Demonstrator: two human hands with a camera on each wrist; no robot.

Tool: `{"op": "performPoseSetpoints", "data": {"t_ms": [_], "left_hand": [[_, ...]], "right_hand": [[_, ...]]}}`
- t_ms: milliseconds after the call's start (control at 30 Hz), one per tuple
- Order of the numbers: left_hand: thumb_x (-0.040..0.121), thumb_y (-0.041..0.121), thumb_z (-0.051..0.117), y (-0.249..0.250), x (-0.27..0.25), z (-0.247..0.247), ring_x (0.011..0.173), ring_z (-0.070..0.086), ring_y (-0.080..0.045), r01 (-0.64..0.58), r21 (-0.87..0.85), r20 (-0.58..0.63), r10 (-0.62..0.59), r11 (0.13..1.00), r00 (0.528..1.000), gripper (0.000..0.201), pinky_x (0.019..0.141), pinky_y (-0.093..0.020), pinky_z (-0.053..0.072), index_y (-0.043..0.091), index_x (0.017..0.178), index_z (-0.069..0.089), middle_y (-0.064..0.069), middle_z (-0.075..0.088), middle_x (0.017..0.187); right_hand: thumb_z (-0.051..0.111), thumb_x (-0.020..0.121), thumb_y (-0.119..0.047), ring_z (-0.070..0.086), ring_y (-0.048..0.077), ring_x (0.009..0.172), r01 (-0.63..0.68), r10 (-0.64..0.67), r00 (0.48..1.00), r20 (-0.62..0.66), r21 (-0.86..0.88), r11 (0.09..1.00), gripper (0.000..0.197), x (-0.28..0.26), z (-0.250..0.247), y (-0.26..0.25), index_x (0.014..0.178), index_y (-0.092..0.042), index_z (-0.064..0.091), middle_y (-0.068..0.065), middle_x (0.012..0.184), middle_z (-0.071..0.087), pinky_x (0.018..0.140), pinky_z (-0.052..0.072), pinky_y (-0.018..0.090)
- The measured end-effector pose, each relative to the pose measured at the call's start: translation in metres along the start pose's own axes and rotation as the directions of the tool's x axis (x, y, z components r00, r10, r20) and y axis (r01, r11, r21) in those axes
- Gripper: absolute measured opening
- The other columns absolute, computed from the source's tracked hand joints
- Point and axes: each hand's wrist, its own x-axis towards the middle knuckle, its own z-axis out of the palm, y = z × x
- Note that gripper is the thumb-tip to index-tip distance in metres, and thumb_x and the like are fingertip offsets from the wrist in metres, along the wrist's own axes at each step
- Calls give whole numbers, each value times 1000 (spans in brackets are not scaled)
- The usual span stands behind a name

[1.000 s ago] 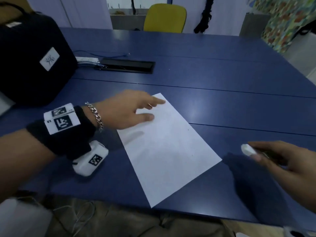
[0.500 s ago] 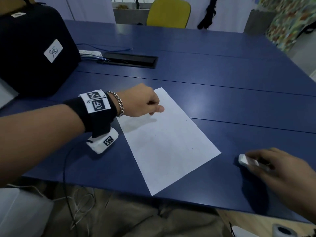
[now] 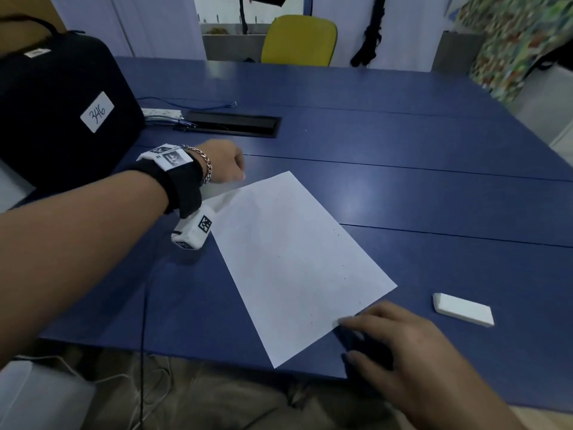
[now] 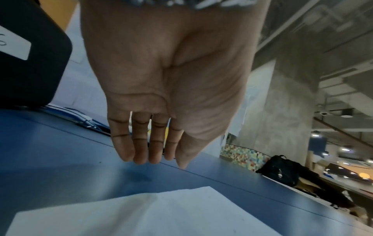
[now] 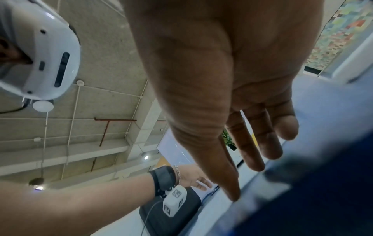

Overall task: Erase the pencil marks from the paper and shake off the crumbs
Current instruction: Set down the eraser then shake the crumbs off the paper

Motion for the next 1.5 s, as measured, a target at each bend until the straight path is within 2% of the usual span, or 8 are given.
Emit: {"op": "performPoseSetpoints", "data": {"t_ms": [500,767,867,967,1033,1100,1233,1500], "left_hand": [[79,40,88,-5,2,20,98,65,-24,104,-104,207,-81,989,975,38,80,-33,48,20,105,70,-1,70,105],[73,29,80,-43,-64,17,91,72,-35,23,-333,253,66,943,965,22,88,-51,57,23,93,73,-6,78,94],[68,29,80,-55,-101,18,96,74,-40,59,-541,250,94,839,964,30,93,-60,56,23,98,76,-10,79,100],[85,7,79,-58,-141,22,83,77,-29,151,-722,292,99,675,951,19,79,-41,61,25,92,80,-16,79,102],[58,33,100,-61,-167,24,82,77,-34,230,-776,345,91,587,934,43,69,-37,64,18,93,79,-22,78,104],[33,34,106,-67,-189,31,81,76,-42,308,-791,405,75,528,911,70,65,-42,64,14,92,75,-29,76,104],[60,-10,82,-51,-233,51,77,75,-49,355,-798,428,43,487,903,41,62,-49,64,8,95,71,-35,73,104],[71,-13,81,14,-315,98,103,75,-45,340,-872,410,148,352,900,62,75,-51,66,20,122,74,-18,76,120]], "right_hand": [[61,91,-68,41,-14,125,26,-20,997,79,-72,997,52,-9,-7,-11,141,-57,53,-40,131,34,95,33,1],[61,96,-59,49,-7,99,-14,21,995,96,-75,997,49,-29,-4,0,140,-70,43,-27,106,41,79,39,7],[63,95,-57,53,-6,96,7,-2,995,96,-52,999,47,-44,-1,3,136,-72,46,-25,101,49,76,39,7],[70,94,-51,58,-3,92,17,-20,998,59,57,998,42,-66,7,6,128,-69,55,-21,101,58,71,44,12],[73,93,-46,63,5,85,25,-21,1000,-23,170,985,24,-80,17,10,115,-54,66,-18,97,66,65,46,15],[70,96,-42,66,12,77,-26,58,996,-62,417,909,8,-90,28,17,99,-35,68,-10,90,71,64,52,27],[53,96,-67,72,26,89,-178,213,976,34,688,704,45,-107,49,50,96,-25,69,5,94,73,87,56,59],[53,109,-24,59,35,88,-257,88,966,244,847,466,29,-181,48,89,134,-15,66,34,113,64,81,50,43]]}}
